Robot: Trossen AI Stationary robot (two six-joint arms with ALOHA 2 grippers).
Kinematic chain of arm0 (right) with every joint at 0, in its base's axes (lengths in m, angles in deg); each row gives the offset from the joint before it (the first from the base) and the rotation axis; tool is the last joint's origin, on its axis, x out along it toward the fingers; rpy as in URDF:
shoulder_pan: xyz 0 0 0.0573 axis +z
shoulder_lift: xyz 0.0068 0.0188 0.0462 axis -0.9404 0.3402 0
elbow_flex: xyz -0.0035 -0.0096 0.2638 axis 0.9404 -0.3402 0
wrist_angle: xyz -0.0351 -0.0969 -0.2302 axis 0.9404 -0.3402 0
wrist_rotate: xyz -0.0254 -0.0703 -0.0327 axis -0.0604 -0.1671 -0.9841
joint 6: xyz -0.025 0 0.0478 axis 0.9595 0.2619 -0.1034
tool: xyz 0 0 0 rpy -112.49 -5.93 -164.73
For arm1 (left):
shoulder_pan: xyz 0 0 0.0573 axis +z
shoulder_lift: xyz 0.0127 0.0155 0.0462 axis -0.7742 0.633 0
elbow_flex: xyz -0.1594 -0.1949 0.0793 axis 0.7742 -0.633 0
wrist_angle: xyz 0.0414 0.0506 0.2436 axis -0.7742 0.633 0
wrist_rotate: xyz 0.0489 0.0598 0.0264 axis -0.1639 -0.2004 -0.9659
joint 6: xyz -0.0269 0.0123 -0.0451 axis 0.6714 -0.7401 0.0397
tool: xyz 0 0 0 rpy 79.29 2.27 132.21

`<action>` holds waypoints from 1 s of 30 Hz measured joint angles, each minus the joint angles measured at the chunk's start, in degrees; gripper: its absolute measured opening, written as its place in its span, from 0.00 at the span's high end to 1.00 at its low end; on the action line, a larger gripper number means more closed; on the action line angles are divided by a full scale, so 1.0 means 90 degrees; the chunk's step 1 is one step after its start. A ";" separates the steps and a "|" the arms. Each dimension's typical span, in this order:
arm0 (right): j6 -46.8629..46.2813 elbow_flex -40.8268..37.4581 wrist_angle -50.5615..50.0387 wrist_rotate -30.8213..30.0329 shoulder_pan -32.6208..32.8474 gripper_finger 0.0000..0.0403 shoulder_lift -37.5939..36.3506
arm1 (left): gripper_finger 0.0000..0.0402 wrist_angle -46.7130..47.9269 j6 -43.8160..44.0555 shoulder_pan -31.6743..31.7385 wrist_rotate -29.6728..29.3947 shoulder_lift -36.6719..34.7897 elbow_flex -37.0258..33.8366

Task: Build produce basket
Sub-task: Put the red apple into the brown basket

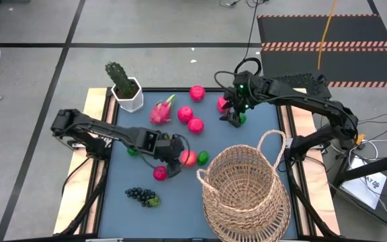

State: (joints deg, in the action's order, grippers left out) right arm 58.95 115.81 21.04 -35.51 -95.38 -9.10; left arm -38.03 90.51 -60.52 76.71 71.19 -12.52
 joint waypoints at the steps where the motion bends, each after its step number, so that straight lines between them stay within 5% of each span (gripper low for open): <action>1: -0.0194 0.0000 0.0026 -0.0113 0.0080 0.30 -0.0045 | 0.29 -0.0019 -0.0185 0.0014 0.0011 -0.0057 -0.0200; 6: -0.1526 0.0000 0.0145 -0.0745 0.0503 0.30 -0.0395 | 0.11 -0.0377 -0.1126 0.0540 0.0666 -0.0679 -0.1090; 14: -0.2649 0.0001 0.0166 -0.2218 0.1018 0.30 -0.0908 | 0.01 -0.1548 -0.2724 0.0855 0.0813 -0.0802 -0.1400; 21: -0.2310 0.0002 0.0040 -0.2456 0.1023 0.30 -0.1185 | 0.02 -0.2568 -0.3694 0.0859 -0.0534 -0.0607 -0.1396; 30: -0.1757 0.0000 -0.0408 -0.2416 0.1026 0.30 -0.1614 | 0.02 -0.2877 -0.2895 0.0444 -0.0657 -0.0601 -0.1143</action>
State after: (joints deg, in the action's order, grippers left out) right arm 43.14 115.81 17.37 -57.26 -86.14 -23.63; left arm -63.92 64.45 -56.52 70.80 65.78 -22.81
